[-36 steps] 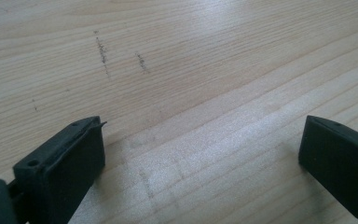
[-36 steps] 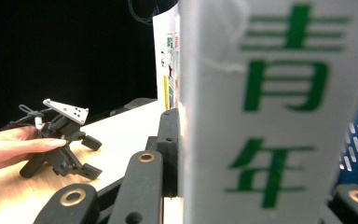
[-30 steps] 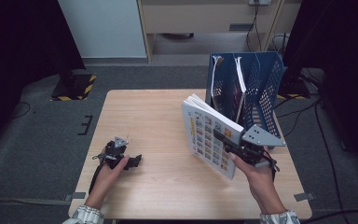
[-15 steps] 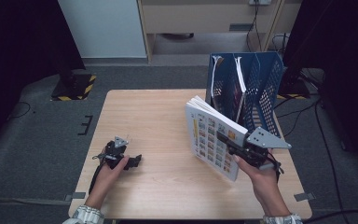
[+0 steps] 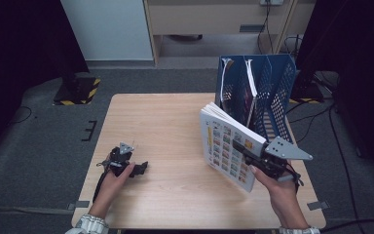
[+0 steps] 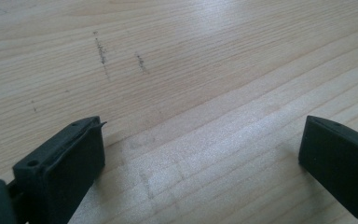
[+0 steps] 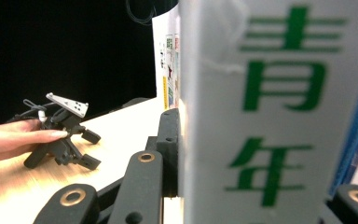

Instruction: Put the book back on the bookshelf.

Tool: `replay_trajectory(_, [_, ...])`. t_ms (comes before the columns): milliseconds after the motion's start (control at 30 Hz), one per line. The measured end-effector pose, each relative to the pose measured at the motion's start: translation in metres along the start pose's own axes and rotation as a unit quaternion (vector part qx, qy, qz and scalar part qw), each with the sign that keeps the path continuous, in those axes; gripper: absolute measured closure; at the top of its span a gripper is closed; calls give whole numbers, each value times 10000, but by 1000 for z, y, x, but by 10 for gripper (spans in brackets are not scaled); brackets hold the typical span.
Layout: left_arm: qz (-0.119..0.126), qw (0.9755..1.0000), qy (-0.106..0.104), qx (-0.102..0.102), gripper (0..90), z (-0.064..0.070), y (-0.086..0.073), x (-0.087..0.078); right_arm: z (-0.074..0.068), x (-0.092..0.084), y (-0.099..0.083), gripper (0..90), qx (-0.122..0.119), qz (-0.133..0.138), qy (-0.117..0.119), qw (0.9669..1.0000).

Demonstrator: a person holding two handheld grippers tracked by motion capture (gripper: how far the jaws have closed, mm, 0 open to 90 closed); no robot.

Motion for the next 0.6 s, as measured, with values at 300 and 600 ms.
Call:
replay_trajectory(300, [0,10000,-3,5,0,0,0,0,5,-16,-2,737,37,26,-106,9999])
replay_trajectory(600, [3,10000,-18,13,0,0,0,0,14,-27,-1,738,113,89,-234,9996])
Point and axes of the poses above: each handheld gripper's, and its own axes: x roughly forward along the jaws, y roughly out of its top, z roughly to its right, the point moved 10 cm from there along x, roughly forward along the jaws, and after that the axes turned 5 degrees about z, right-handed, at the moved point
